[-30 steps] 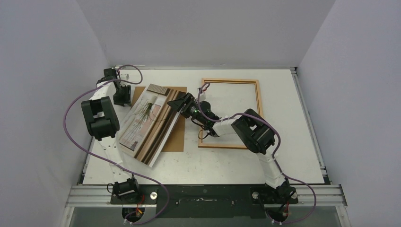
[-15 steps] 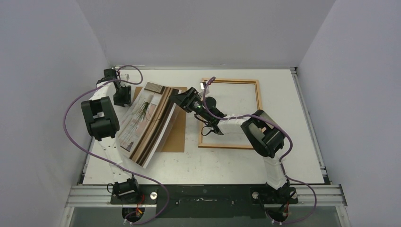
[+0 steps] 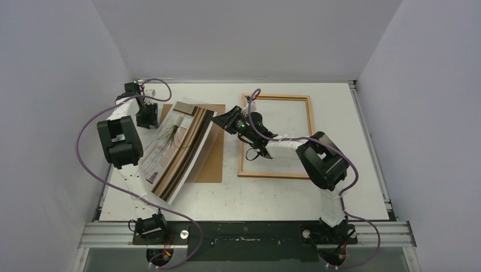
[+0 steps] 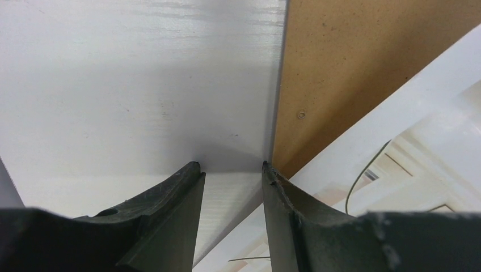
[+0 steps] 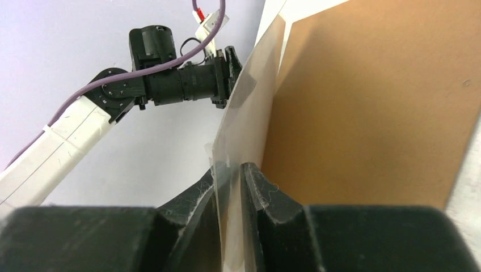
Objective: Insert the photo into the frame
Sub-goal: Pick up the photo frame item at the center of the board.
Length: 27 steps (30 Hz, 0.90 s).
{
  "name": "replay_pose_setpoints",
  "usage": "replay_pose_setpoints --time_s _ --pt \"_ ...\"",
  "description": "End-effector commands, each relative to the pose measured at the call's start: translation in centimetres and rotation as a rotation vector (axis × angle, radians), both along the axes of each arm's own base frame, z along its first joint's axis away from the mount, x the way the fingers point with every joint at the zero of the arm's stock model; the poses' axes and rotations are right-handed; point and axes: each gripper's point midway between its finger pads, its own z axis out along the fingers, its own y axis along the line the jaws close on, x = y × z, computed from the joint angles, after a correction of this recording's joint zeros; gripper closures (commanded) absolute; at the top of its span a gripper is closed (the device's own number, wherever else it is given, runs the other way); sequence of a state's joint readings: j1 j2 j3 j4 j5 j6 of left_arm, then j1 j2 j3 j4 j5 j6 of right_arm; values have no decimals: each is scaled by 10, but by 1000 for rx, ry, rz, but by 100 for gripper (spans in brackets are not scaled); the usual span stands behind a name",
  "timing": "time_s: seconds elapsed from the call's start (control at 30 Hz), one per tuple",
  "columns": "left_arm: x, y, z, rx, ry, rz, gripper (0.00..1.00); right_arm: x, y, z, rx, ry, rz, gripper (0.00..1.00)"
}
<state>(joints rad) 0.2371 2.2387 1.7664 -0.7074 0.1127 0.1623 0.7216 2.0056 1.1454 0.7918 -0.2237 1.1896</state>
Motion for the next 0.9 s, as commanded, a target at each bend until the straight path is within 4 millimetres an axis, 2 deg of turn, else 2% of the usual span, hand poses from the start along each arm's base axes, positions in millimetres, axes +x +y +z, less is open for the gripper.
replay_pose_setpoints --time_s 0.0,0.33,0.57,0.77,0.87 --pt "-35 -23 -16 -82 133 -19 59 2 -24 84 -2 -169 -33 86" --pt "-37 -32 -19 -88 142 -36 59 10 -70 149 -160 -291 -104 91" --pt "-36 -43 -16 -119 135 -50 57 11 -127 209 -268 -396 -201 92" --pt "-32 -59 -5 -153 118 -76 48 -1 -171 252 -358 -471 -263 93" --pt "-29 -72 8 -183 99 -102 40 -9 -190 269 -388 -499 -273 93"
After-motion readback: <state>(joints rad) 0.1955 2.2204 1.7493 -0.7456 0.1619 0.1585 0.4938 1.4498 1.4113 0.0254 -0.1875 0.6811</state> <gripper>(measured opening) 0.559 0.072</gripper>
